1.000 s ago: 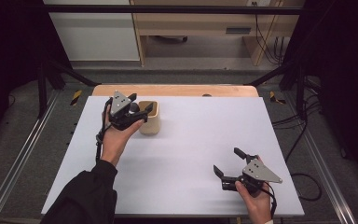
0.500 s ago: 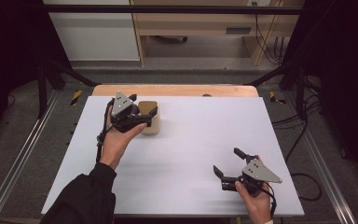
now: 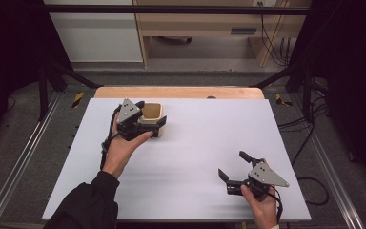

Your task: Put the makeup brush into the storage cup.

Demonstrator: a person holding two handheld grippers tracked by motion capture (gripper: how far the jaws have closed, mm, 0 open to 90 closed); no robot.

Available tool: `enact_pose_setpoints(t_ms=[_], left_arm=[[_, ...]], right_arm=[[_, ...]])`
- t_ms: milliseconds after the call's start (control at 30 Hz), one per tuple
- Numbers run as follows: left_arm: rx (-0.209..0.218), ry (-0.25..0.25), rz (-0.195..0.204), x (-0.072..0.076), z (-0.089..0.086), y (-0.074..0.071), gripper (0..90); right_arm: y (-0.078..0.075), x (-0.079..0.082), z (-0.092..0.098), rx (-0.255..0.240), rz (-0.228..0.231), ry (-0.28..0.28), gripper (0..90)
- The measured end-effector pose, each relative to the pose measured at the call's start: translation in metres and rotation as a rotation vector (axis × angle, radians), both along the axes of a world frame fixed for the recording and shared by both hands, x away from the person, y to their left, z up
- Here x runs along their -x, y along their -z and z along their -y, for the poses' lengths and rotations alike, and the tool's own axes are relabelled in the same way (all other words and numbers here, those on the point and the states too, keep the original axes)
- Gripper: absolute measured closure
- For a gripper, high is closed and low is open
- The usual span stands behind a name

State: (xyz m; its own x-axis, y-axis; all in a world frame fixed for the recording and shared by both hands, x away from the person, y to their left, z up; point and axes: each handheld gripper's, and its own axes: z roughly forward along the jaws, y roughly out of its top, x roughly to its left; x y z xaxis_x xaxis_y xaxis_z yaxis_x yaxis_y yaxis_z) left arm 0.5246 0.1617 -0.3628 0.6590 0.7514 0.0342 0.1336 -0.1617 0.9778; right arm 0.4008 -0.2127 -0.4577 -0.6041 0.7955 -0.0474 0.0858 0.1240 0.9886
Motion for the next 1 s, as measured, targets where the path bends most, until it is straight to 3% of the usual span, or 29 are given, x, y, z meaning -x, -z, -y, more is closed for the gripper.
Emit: enact_pose_setpoints(t_ms=[433,1000], left_arm=[[0.026,0.055,-0.014,0.011,0.002,0.008,1.8],[0.015,0.137,-0.018,0.029,0.007,0.014,1.9]], right_arm=[[0.0,0.0,0.0,0.012,-0.009,-0.001,4.4],[0.0,0.0,0.0,0.007,-0.014,-0.001,3.9]])
